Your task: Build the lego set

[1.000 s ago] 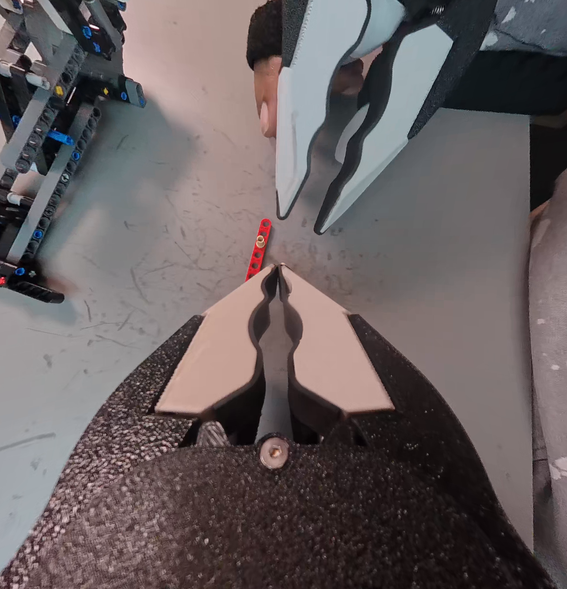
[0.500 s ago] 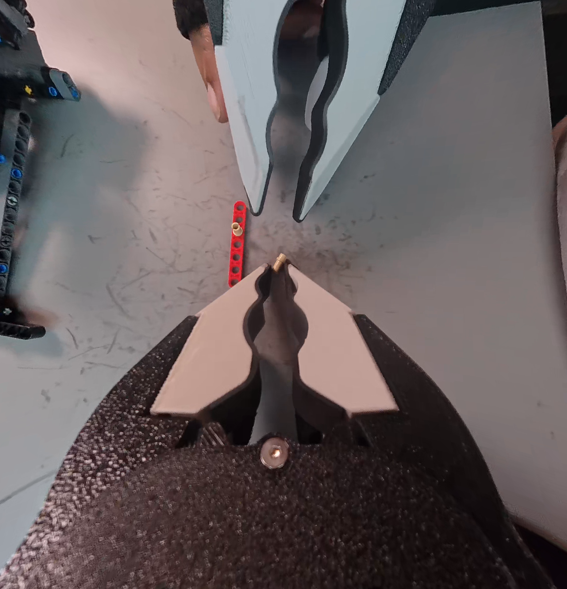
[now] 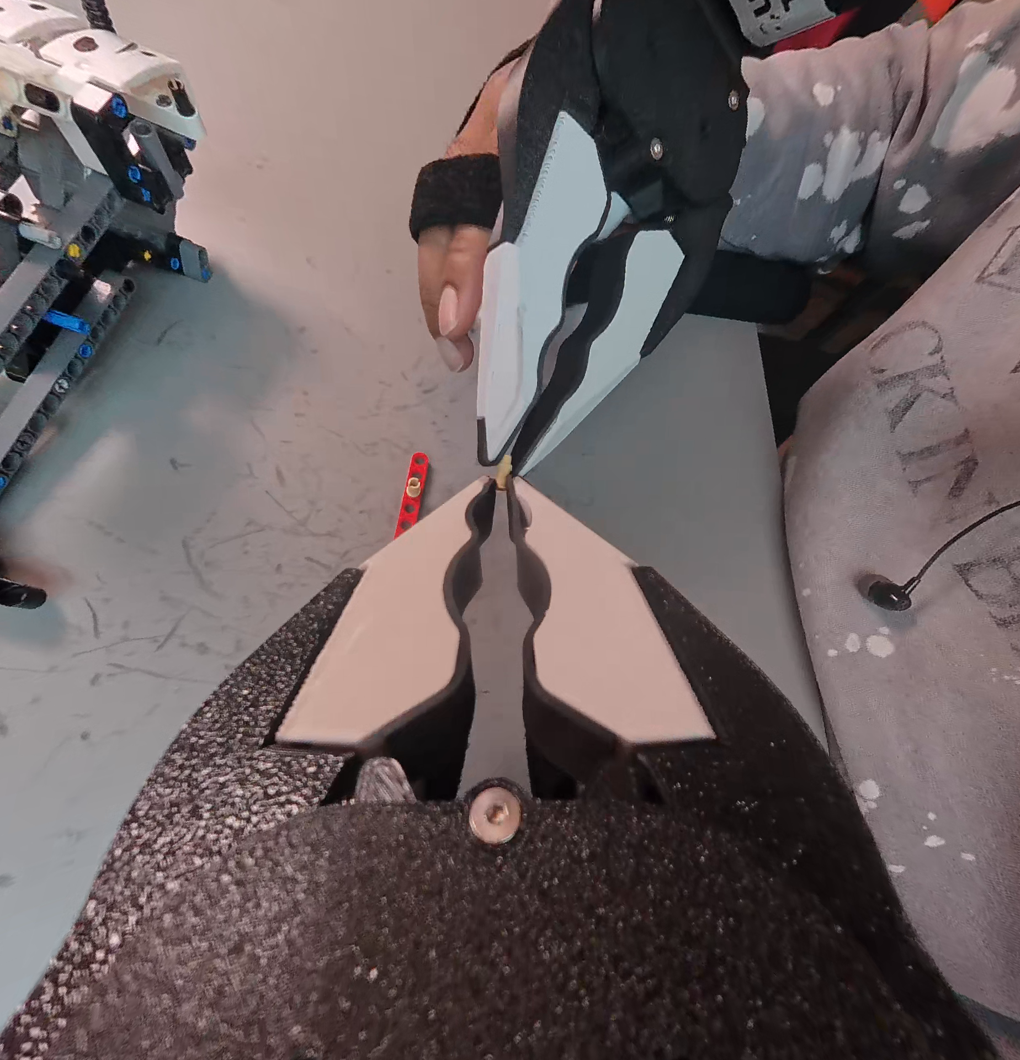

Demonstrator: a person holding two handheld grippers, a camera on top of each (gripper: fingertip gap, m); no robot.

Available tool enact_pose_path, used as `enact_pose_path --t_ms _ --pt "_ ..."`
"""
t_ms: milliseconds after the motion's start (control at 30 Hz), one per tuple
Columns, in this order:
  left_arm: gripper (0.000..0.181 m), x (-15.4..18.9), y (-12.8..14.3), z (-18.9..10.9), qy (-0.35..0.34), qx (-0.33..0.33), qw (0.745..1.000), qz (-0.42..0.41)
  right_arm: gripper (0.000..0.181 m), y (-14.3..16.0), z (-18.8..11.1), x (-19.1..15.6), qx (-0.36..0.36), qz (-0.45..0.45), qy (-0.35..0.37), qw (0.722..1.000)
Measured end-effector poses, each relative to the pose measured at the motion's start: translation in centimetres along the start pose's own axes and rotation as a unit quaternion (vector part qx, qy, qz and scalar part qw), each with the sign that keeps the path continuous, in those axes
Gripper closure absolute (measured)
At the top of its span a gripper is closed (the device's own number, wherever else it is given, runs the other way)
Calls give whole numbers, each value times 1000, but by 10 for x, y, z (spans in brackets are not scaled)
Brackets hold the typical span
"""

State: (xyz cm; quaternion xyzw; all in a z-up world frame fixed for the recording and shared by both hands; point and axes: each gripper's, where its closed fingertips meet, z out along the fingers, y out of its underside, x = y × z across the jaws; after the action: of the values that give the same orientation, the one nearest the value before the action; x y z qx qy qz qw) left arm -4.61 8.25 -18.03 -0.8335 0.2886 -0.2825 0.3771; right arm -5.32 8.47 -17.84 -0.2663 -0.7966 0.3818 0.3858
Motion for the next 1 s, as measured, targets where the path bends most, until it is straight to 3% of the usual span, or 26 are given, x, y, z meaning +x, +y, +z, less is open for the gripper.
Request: enact_pose_path --t_ms 133,300,800,1000 --pt "178 -1 -3 -2 3 15 1000 -10 176 -2 -1 2 5 -1 7 1000" --pt "176 -1 -23 -14 26 86 994 -62 176 -17 -8 15 47 4 40 998" --pt "174 20 -62 -44 168 215 946 -175 176 -64 -30 27 169 1 95 981" --pt "175 26 -68 -45 199 230 934 -186 176 -72 -35 27 192 0 99 976"
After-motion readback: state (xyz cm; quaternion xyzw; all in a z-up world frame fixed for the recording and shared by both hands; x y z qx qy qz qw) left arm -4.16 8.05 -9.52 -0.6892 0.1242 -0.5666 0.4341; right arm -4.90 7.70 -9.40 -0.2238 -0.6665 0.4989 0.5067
